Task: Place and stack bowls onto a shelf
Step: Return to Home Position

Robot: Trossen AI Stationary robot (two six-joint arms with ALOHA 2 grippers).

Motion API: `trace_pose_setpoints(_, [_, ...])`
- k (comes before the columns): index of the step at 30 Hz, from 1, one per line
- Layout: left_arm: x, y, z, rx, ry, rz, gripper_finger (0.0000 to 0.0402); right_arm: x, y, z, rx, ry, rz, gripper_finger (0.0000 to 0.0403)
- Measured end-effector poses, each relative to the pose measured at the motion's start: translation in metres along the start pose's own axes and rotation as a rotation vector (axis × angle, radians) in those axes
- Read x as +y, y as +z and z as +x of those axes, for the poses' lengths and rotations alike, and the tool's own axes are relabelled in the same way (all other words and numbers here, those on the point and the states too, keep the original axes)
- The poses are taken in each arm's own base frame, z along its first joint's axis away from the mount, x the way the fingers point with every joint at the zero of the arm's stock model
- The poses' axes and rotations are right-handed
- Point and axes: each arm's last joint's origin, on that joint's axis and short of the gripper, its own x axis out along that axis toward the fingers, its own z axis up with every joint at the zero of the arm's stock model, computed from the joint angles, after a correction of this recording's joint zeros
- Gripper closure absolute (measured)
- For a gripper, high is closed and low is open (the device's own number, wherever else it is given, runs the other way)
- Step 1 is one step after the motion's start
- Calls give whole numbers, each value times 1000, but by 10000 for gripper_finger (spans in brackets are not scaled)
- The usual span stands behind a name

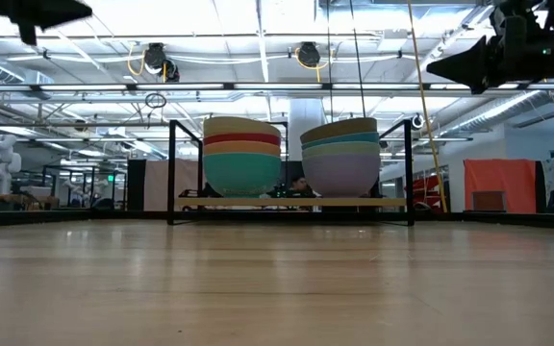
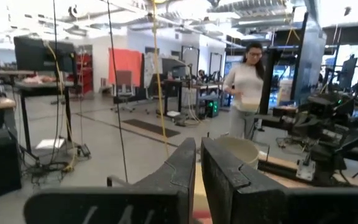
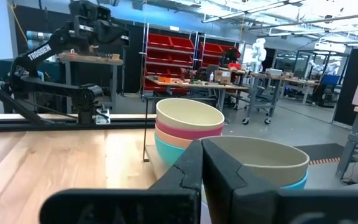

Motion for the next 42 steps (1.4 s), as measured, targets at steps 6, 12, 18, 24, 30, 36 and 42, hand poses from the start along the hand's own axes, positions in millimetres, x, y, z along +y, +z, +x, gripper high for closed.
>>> trace_pose_setpoints(6, [12, -29, 15, -2, -2, 1, 371, 0, -2, 0, 21, 2, 3, 403])
trace_pose_setpoints(12, [19, -55, 25, -25, -22, 15, 371, 0, -5, 0, 48, 5, 5, 403])
trace_pose_setpoints(18, [25, -85, 33, -27, -43, 12, 371, 0, -5, 0, 52, 5, 5, 403])
trace_pose_setpoints(24, [28, -110, 36, -21, -53, 7, 371, 0, -6, 0, 59, 6, 6, 403])
trace_pose_setpoints(30, [30, -126, 37, 10, -50, -11, 371, 1, -7, 0, 67, 6, 7, 403])
trace_pose_setpoints(36, [31, -130, 37, 32, -38, 1, 371, 2, -22, 2, 107, 10, 15, 403])
trace_pose_setpoints(42, [31, -136, 37, 86, -24, -20, 371, 3, -37, 2, 149, 14, 21, 403])
